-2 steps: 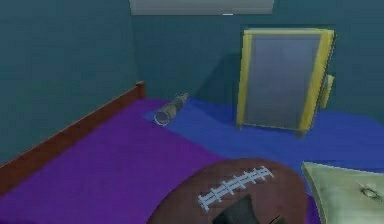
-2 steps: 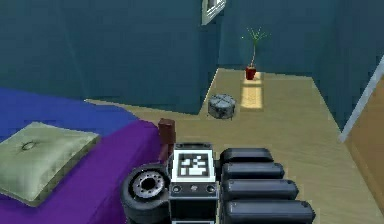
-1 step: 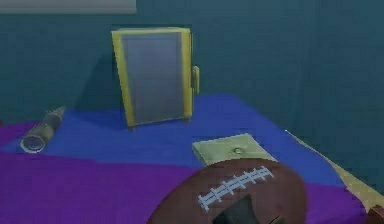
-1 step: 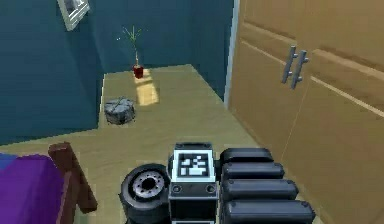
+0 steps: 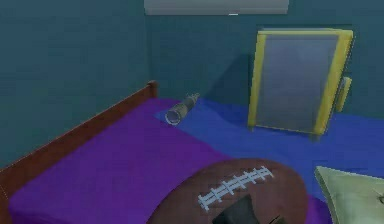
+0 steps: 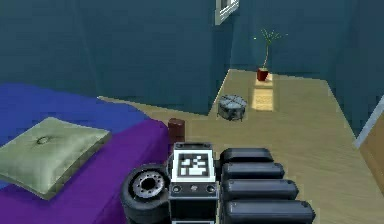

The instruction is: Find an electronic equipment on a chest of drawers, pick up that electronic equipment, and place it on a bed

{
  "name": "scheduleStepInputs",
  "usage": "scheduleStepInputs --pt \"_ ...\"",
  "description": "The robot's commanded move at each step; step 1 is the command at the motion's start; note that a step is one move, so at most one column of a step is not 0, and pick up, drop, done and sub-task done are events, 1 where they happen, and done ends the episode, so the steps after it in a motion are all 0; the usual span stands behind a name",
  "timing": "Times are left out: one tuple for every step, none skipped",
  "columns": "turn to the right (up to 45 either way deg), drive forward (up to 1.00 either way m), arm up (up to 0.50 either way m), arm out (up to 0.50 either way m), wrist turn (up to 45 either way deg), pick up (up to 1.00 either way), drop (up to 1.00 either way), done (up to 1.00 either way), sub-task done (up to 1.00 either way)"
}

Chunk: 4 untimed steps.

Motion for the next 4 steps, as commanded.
scheduleStepInputs --pt "45.0 0.00 0.00 0.00 0.0 0.00 0.00 0.00 0.00" --pt "-45.0 0.00 0.00 0.00 0.0 0.00 0.00 0.00 0.00" --pt "-6.0 0.00 0.00 0.00 0.0 0.00 0.00 0.00 0.00" --pt "-9.0 0.00 0.00 0.00 0.0 0.00 0.00 0.00 0.00"
